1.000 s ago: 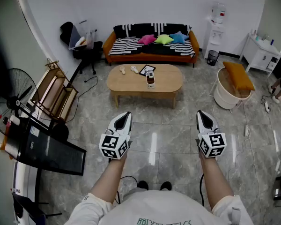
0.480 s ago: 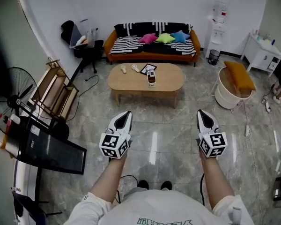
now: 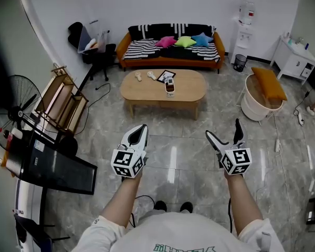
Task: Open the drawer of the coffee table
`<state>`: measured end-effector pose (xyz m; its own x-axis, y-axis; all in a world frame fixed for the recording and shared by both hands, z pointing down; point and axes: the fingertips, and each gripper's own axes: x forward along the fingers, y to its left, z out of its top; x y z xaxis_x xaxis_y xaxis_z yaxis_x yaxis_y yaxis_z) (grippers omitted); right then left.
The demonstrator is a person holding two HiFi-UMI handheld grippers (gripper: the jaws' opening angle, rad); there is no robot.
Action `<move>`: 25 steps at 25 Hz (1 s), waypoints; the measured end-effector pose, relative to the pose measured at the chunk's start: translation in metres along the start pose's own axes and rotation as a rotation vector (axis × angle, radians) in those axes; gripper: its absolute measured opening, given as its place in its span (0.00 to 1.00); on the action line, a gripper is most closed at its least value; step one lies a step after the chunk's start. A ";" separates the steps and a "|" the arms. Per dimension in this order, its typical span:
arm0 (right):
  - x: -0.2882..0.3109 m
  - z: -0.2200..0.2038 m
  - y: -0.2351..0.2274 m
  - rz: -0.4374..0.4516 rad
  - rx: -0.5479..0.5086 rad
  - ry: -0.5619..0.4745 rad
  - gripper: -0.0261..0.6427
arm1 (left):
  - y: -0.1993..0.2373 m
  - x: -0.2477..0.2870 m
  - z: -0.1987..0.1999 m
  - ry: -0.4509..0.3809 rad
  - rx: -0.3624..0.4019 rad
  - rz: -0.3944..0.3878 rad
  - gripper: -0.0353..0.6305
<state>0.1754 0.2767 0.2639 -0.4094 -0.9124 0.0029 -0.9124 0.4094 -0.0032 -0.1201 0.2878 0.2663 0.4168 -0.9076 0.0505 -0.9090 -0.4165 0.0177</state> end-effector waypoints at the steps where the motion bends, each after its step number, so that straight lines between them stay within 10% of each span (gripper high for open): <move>1: 0.000 0.000 -0.001 0.003 0.000 0.003 0.92 | 0.000 0.001 0.000 0.001 -0.001 0.002 0.05; 15: 0.019 -0.027 -0.037 0.033 -0.010 0.062 0.92 | -0.014 0.027 -0.027 0.041 -0.014 0.028 0.05; 25: 0.122 -0.046 -0.032 0.028 -0.040 0.101 0.92 | 0.066 0.106 -0.045 0.039 -0.025 -0.008 0.05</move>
<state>0.1549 0.1520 0.3108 -0.4308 -0.8964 0.1046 -0.8992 0.4362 0.0352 -0.1362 0.1662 0.3181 0.4237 -0.9014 0.0893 -0.9058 -0.4215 0.0436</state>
